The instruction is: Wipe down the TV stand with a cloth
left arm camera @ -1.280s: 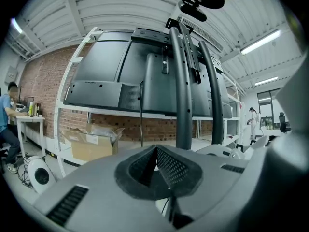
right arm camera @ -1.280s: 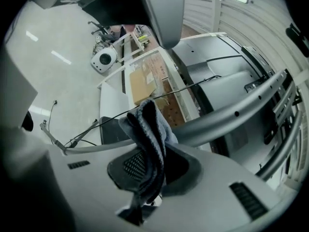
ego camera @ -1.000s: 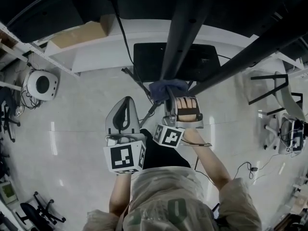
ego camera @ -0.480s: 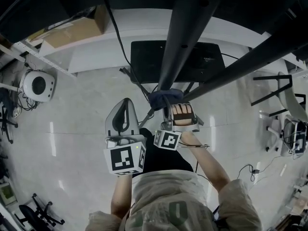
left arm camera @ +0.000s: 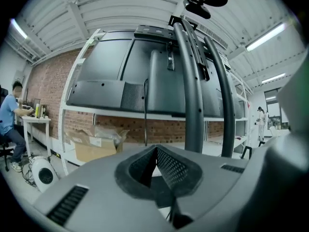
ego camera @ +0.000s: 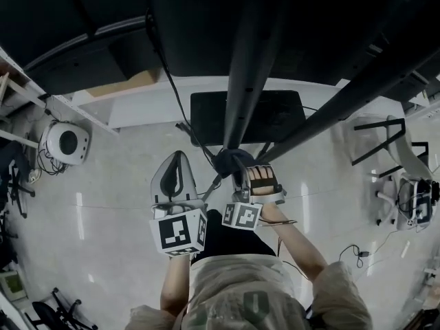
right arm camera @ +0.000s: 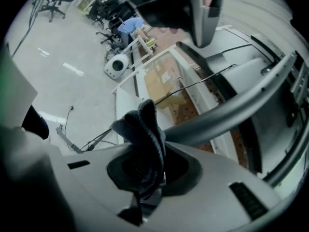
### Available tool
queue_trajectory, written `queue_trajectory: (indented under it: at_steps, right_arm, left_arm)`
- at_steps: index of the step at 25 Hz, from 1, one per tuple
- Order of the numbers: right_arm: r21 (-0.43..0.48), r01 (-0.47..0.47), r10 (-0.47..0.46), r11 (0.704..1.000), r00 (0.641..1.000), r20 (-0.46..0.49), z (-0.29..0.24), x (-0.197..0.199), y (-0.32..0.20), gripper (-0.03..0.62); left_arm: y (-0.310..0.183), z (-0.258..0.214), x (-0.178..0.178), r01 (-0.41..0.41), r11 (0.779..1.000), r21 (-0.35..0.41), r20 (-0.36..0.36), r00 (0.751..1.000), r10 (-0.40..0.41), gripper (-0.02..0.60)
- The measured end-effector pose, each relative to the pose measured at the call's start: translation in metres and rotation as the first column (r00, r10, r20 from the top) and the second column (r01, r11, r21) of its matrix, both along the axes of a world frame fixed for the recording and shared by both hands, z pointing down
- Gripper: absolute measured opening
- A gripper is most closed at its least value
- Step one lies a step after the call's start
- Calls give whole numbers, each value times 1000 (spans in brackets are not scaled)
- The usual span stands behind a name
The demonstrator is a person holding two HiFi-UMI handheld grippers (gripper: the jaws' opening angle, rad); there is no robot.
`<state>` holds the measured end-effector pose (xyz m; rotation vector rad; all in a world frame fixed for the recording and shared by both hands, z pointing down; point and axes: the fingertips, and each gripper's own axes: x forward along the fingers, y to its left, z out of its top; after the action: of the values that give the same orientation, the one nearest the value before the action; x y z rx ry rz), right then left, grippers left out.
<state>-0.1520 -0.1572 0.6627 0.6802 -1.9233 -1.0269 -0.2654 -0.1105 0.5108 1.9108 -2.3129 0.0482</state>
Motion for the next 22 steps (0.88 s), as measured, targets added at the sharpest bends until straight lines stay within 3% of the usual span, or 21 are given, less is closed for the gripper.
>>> queue_trajectory:
  at_steps: [4, 7, 10, 14, 16, 18, 22]
  right_arm:
    - [27, 22, -27, 999, 984, 178, -160, -5, 6, 57]
    - [-13, 14, -7, 1000, 915, 403, -271, 3, 8, 57]
    - [-110, 21, 55, 994, 767, 639, -350, 22, 8, 57]
    - [-145, 60, 94, 988, 508, 856, -411, 46, 13, 57]
    - [-192, 52, 159, 980, 375, 913, -420, 63, 15, 57]
    - [-231, 49, 204, 972, 317, 926, -418, 76, 19, 57]
    - [-241, 69, 211, 968, 294, 932, -416, 83, 26, 57]
  left_arm:
    - [-5, -103, 9, -17, 999, 45, 36, 999, 16, 15]
    - [-8, -176, 20, -36, 992, 122, 80, 996, 27, 15]
    - [-6, -227, 37, -68, 975, 211, 111, 993, 45, 15]
    - [1, -255, 55, -110, 960, 258, 134, 988, 77, 15]
    - [4, -259, 65, -132, 955, 267, 139, 986, 98, 15]
    - [8, -259, 73, -146, 953, 266, 137, 984, 112, 15]
    - [13, -261, 76, -157, 950, 271, 138, 983, 123, 15]
